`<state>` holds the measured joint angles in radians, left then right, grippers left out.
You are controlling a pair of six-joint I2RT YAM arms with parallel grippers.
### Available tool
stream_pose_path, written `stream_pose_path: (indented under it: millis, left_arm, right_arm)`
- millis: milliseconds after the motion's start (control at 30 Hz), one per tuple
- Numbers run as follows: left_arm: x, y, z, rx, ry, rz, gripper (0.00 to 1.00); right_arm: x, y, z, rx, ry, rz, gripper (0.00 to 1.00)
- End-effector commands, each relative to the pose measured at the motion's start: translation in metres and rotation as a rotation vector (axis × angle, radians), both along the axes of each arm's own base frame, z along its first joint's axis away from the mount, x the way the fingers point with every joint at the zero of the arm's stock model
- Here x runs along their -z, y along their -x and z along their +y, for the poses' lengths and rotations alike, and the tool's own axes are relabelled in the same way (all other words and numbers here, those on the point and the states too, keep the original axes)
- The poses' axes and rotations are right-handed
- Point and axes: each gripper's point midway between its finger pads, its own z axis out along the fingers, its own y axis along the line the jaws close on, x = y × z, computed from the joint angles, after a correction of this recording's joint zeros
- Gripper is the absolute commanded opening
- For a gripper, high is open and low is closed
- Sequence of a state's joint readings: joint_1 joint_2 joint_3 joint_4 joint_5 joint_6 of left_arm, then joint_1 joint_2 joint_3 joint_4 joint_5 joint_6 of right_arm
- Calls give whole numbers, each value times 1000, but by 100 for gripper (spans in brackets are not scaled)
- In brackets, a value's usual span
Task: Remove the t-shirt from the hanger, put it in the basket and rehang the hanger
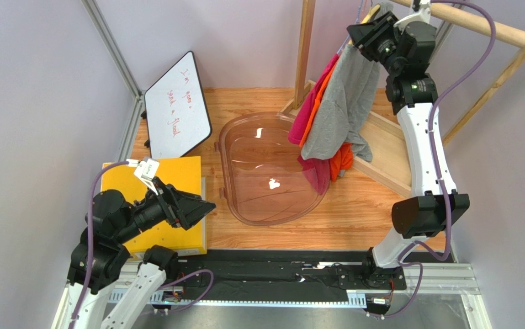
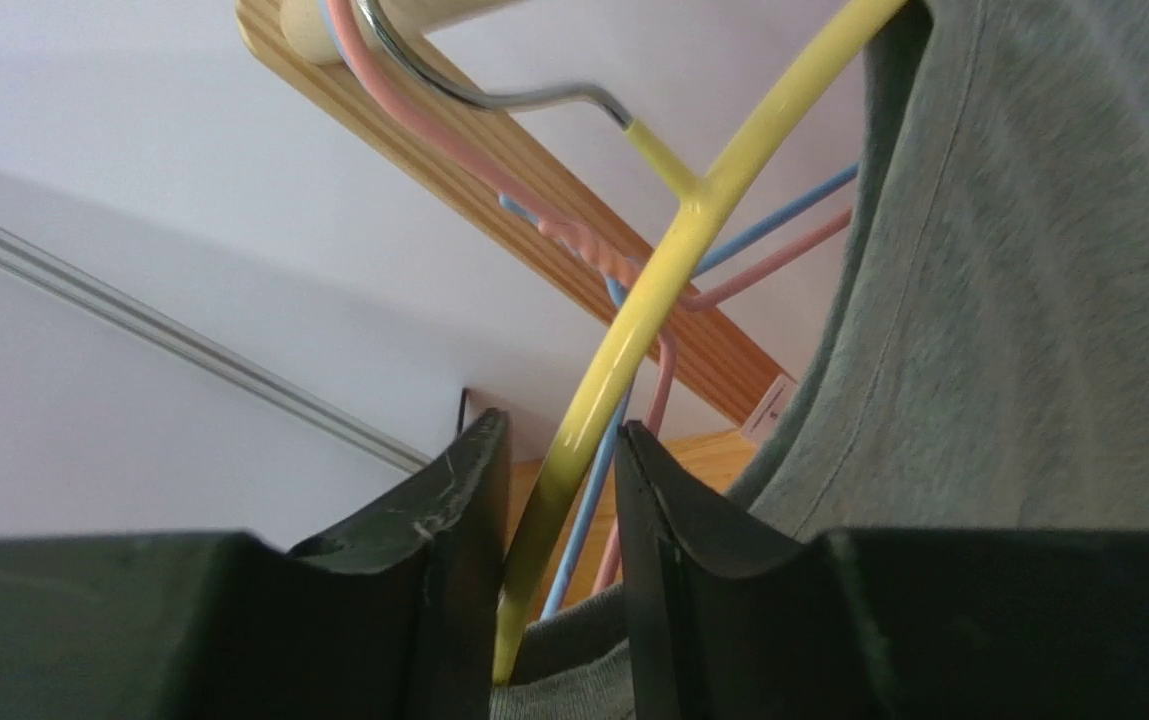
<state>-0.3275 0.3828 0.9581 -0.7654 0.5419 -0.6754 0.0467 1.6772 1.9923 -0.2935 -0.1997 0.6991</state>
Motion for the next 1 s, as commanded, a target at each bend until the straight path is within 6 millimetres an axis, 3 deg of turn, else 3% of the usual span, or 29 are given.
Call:
stream_pose_path:
  millis: [0, 67, 100, 200, 400, 767, 900, 967]
  left_arm:
    - [-3, 3, -2, 14, 17, -12, 92]
    - [-3, 3, -2, 14, 16, -12, 92]
    - [-4, 4, -1, 14, 15, -14, 92]
    - [-5, 4, -1, 16, 15, -18, 91]
    - [-5, 4, -1, 15, 16, -13, 92]
    - [-6, 7, -2, 25, 27, -15, 92]
    - [-11, 8, -5, 42, 41, -27, 91]
    - [-14, 11, -7, 62, 54, -32, 90]
  right_arm:
    - [86, -10, 1, 41, -10, 271, 25]
    - [79, -6, -3, 63, 2, 250, 18]
    - [80, -6, -9, 92, 15, 247, 9]
    - [60, 2, -12, 103, 30, 197, 0]
    - [22, 26, -16, 110, 46, 112, 0]
    - [-44, 97, -14, 74, 18, -51, 0]
    - [-65, 105, -8, 33, -2, -106, 0]
    - [-65, 101, -3, -10, -24, -97, 0]
